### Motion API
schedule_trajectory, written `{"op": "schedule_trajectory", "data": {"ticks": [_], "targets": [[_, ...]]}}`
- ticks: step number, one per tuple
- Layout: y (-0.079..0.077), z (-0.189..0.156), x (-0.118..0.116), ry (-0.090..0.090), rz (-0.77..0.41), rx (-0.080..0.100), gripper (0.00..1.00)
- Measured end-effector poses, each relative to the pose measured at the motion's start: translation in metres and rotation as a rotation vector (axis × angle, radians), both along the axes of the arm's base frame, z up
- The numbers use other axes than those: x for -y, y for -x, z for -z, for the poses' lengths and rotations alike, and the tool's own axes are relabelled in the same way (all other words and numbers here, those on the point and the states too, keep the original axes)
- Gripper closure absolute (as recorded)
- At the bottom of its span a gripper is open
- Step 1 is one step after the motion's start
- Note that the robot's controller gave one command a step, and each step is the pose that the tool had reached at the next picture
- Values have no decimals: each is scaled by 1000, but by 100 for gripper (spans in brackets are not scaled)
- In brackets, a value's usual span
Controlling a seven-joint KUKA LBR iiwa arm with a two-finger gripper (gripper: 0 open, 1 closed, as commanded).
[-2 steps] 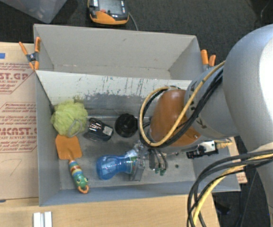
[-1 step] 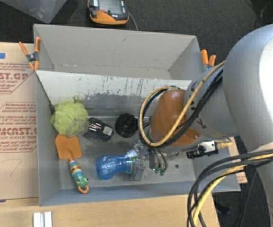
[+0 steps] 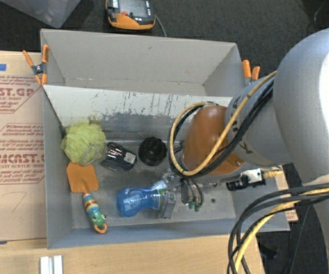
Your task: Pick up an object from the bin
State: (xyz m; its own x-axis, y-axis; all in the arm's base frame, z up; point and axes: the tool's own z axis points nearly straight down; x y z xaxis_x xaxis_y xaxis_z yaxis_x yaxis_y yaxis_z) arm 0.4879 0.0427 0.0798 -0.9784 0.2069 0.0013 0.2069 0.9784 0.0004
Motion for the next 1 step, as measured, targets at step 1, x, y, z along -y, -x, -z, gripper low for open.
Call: {"op": "schedule_trajectory", "data": {"ticks": [1], "targets": [[0,-30,0,0,0,-1,100]]}}
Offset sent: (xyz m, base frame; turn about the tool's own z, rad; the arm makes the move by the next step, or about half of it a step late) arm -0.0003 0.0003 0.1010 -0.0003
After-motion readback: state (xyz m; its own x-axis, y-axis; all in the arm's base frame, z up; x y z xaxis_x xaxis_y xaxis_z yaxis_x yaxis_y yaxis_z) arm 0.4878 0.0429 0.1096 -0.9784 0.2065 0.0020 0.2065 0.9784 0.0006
